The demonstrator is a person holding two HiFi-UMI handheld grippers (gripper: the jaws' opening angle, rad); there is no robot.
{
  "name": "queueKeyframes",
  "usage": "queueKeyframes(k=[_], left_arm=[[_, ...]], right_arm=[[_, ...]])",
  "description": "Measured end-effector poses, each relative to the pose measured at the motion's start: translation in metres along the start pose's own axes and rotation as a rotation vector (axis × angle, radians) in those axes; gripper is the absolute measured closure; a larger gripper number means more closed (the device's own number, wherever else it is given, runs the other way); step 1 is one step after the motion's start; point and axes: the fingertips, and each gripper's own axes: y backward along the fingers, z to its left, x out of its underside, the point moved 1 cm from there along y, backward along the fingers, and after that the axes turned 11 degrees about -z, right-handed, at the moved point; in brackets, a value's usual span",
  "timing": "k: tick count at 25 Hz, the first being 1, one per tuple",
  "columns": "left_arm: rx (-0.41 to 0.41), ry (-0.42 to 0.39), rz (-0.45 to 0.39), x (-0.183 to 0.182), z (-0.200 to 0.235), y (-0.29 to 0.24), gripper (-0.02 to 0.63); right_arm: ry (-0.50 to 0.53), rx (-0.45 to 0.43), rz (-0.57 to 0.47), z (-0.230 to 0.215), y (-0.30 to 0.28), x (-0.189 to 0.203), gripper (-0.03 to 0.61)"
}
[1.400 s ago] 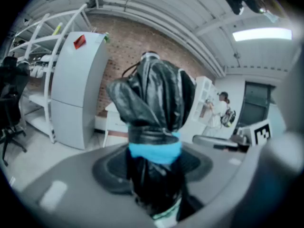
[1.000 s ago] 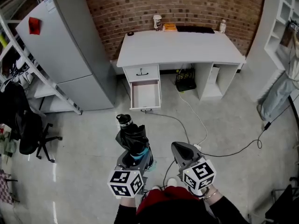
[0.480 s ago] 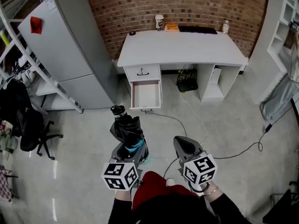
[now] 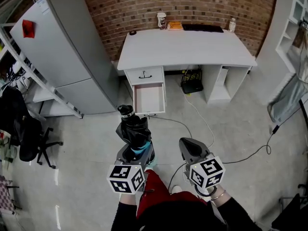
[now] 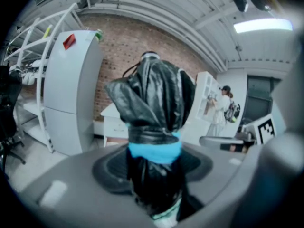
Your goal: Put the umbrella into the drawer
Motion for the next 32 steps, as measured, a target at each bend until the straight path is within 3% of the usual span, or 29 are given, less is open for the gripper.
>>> queueKeyframes(k=[11, 19, 32], left_arm=[[0.032, 0.025, 0.050, -0.009, 0.095, -0.054, 0.364], [0.074, 0.037, 0.093, -0.020, 0.171, -0.103, 0.364], [0.141, 0.055, 0.174, -0.013, 0.236, -0.170, 0.365]], right_arm=[[-0.021, 0.020, 0.037, 0.011, -0.107, 0.011, 0.577], [-0.027, 0.104, 0.062, 0.007, -0.195, 0.019, 0.577], [-0.041, 0.221, 0.115, -0.018, -0.257, 0.037, 0.577]])
